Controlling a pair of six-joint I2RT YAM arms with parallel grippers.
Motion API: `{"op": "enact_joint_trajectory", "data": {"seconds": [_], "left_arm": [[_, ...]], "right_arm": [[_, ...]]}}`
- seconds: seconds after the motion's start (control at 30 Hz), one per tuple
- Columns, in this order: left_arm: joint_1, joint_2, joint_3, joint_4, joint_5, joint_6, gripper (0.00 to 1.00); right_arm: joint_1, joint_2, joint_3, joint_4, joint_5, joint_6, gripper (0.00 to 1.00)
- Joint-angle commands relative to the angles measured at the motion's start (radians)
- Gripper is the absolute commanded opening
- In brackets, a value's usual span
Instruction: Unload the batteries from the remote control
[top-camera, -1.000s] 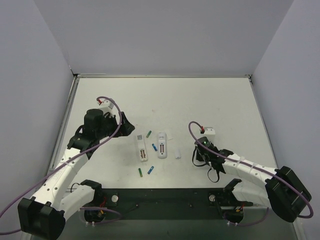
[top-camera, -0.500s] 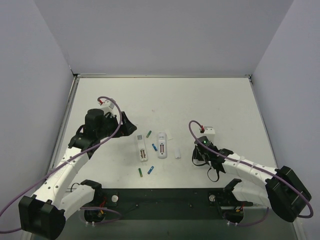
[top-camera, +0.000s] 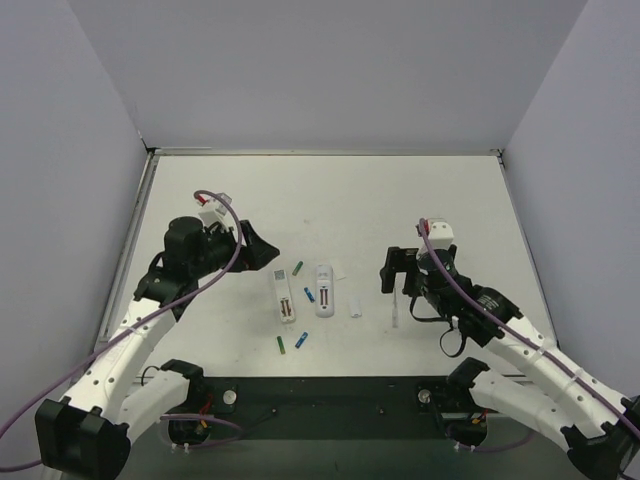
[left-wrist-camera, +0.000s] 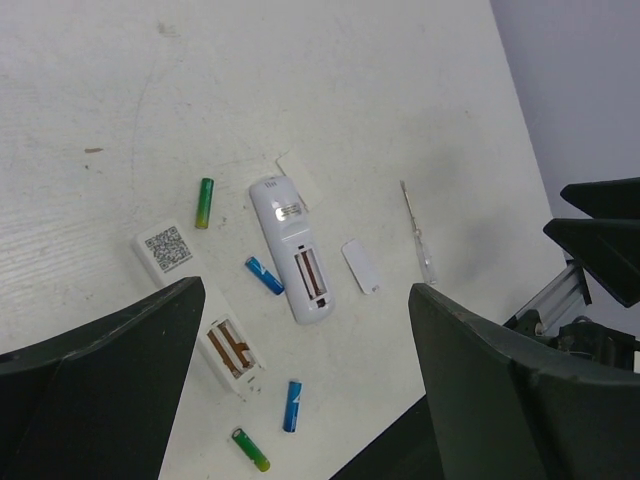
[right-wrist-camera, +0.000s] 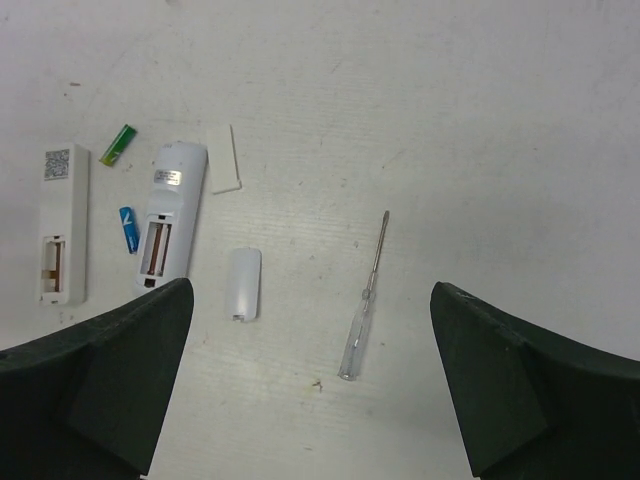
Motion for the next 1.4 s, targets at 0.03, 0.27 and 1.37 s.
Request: {"op": "enact_joint_trajectory", "data": {"seconds": [0.03,0.27,1.37], "left_arm": [[0.009,-0.057,0.035,0.094,0.089,-0.002,0.95],[0.009,-0.164,-0.01,0.187,0.178,-0.003,0.95],[0.005,-0.169,0.072,0.186,0.132,-0.028,0.95]], "right_arm": [[0.008,-0.07,0.101,-0.221,0.097,0.065,1.0],[0.008,-0.189,0.104,-0.251,0.106,0.076,1.0],[0.008,-0.265,0.184,-0.234,0.172,-0.011,0.99]]}}
